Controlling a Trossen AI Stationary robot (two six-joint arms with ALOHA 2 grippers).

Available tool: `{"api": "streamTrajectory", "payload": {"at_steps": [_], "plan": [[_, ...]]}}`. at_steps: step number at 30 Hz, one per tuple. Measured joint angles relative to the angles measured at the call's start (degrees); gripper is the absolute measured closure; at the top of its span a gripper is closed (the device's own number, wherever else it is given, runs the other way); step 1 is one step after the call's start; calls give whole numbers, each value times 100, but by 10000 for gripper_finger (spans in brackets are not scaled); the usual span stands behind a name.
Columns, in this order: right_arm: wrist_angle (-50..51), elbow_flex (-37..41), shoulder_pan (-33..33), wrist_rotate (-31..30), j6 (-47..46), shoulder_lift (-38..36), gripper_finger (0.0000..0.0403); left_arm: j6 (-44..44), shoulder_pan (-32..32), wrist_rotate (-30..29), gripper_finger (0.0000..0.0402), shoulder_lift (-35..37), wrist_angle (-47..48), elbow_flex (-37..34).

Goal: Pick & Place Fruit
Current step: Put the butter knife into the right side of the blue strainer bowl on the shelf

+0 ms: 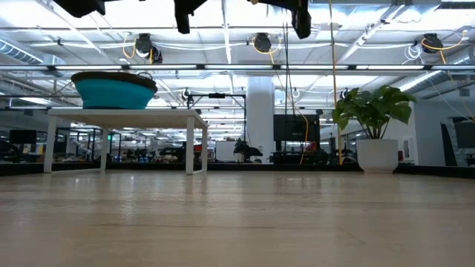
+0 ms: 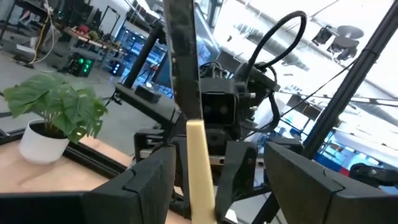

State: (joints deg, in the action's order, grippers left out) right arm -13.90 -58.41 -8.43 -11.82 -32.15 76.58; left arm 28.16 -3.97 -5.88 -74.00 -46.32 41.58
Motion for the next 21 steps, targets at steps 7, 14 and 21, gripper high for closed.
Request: {"api": "streamTrajectory", "payload": {"at_steps": [7, 14, 21], "plan": [[-170, 2, 25, -4, -10, 0, 333, 25, -32, -60, 158, -296, -182, 144], [-179, 2, 23, -1, -72, 0, 333, -267, -24, 30, 158, -580, -59, 519], [-189, 2, 16, -6, -121, 0, 333, -251, 20, 28, 158, -592, 259, 673]]}}
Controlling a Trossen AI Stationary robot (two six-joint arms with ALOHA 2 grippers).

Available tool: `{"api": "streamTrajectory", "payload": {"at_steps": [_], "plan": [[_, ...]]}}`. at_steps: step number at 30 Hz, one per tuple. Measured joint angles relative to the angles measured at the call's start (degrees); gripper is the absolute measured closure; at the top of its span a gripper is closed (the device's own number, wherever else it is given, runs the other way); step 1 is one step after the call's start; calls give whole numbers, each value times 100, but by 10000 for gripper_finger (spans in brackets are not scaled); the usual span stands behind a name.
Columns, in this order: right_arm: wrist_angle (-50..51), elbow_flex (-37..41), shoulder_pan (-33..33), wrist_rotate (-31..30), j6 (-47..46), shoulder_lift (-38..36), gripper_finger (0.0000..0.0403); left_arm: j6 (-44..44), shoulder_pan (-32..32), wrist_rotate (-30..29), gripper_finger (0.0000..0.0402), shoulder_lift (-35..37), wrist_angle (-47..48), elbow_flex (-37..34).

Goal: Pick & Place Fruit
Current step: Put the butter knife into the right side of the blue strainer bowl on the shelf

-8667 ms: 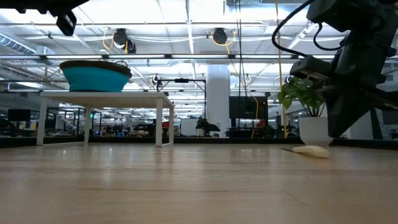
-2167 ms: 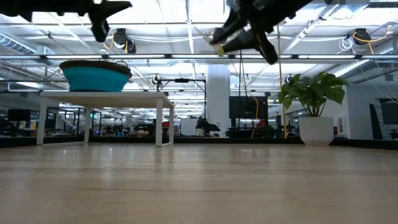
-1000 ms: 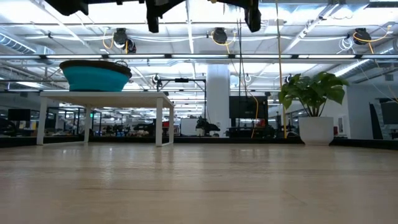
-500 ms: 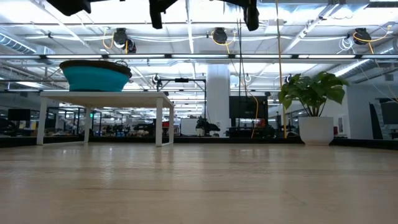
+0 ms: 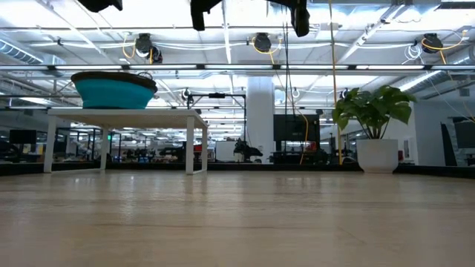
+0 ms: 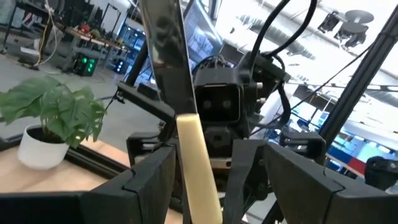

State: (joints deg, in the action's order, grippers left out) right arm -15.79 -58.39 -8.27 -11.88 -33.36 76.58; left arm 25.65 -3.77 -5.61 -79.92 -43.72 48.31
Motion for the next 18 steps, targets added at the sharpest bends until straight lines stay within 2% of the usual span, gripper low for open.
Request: {"api": "streamTrajectory", "payload": {"at_steps": [13, 18], "plan": [[-237, 0, -2, 0, -2, 0, 333, -48, 0, -159, 160, -5, 20, 0], [-280, 0, -2, 2, -2, 2, 333, -117, 0, -197, 200, -4, 15, 0]]}}
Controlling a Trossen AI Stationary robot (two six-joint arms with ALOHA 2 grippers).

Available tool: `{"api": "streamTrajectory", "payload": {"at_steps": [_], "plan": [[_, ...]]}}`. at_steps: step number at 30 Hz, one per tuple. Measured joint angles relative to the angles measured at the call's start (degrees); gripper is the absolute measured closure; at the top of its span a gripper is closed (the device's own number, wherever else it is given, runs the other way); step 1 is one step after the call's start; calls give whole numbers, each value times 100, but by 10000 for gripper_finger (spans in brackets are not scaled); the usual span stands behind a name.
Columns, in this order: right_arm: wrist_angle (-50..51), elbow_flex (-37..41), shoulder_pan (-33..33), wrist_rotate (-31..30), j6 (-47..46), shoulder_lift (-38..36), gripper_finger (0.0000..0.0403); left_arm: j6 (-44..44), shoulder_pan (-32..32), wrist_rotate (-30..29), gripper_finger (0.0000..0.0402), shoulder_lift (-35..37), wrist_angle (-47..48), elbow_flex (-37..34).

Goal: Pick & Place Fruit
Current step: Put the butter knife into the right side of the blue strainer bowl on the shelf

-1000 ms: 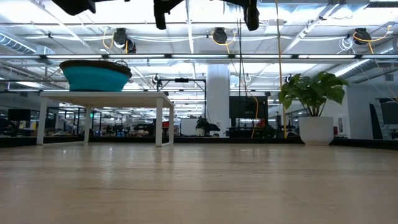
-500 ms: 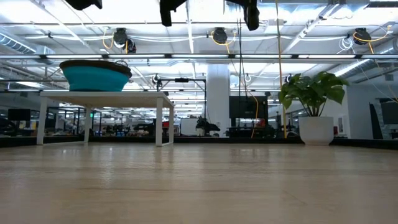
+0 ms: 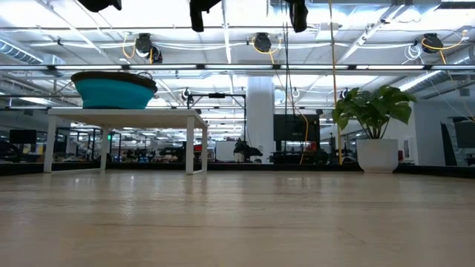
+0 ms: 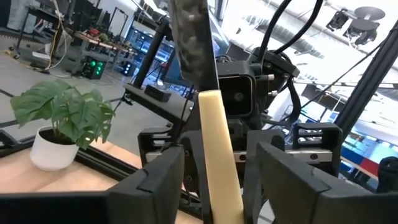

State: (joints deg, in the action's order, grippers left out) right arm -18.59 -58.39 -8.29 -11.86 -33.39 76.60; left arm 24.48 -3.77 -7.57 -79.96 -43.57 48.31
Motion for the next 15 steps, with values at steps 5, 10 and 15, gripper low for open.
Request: {"api": "streamTrajectory", "payload": {"at_steps": [5, 10, 15], "plan": [[2, 0, -4, 6, -2, 0, 333, 7, 25, 5, 253, 1, -94, 0], [5, 0, -4, 15, -44, 0, 333, 202, 112, 176, 280, 1, -91, 0], [15, 0, -4, 15, -44, 0, 333, 240, 129, 245, 284, 1, -85, -2]]}}
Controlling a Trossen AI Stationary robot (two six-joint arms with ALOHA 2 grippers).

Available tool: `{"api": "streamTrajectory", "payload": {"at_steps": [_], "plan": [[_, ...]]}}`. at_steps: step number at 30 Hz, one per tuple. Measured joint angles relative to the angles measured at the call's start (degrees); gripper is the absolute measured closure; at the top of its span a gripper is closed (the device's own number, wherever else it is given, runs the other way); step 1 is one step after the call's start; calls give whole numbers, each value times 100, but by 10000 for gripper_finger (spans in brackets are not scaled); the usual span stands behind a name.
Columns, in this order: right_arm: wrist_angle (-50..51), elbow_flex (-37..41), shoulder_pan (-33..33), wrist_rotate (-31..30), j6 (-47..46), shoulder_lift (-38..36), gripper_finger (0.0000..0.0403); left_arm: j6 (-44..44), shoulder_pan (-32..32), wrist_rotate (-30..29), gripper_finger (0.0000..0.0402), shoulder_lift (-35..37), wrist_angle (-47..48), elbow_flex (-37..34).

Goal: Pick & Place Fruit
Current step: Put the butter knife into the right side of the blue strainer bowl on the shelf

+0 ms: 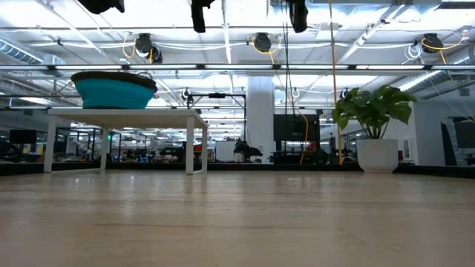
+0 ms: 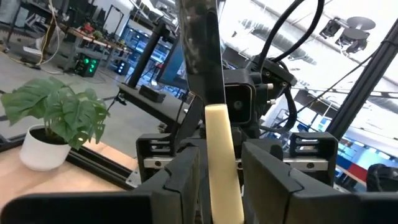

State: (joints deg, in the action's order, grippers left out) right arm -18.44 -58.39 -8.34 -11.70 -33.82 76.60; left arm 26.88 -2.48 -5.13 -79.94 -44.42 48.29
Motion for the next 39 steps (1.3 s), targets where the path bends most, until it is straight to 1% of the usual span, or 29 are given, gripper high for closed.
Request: {"api": "streamTrajectory", "payload": {"at_steps": [8, 15, 17, 22, 28, 31, 37, 39], "plan": [[7, 0, 0, 2, -2, 0, 333, 128, 68, 194, 284, 0, 103, -4], [20, 0, -1, 27, -4, 2, 333, 173, 96, 214, 289, 0, 96, -4], [24, 0, 0, 28, -9, 2, 333, 173, 96, 238, 305, 0, 96, -4], [24, 0, 0, 32, 28, 4, 333, 88, 96, 360, 370, 2, 64, -4], [28, 0, 0, 131, 22, 4, 332, 127, 96, 383, 370, 2, 66, -4], [28, 0, 0, 133, 7, 4, 320, 178, 96, 383, 362, 2, 68, -4], [158, -4, -1, 140, 29, 4, 291, 172, 96, 398, 370, 3, 83, -4], [240, -4, -2, 142, 24, 4, 282, 174, 96, 492, 370, 20, 80, -4]]}}
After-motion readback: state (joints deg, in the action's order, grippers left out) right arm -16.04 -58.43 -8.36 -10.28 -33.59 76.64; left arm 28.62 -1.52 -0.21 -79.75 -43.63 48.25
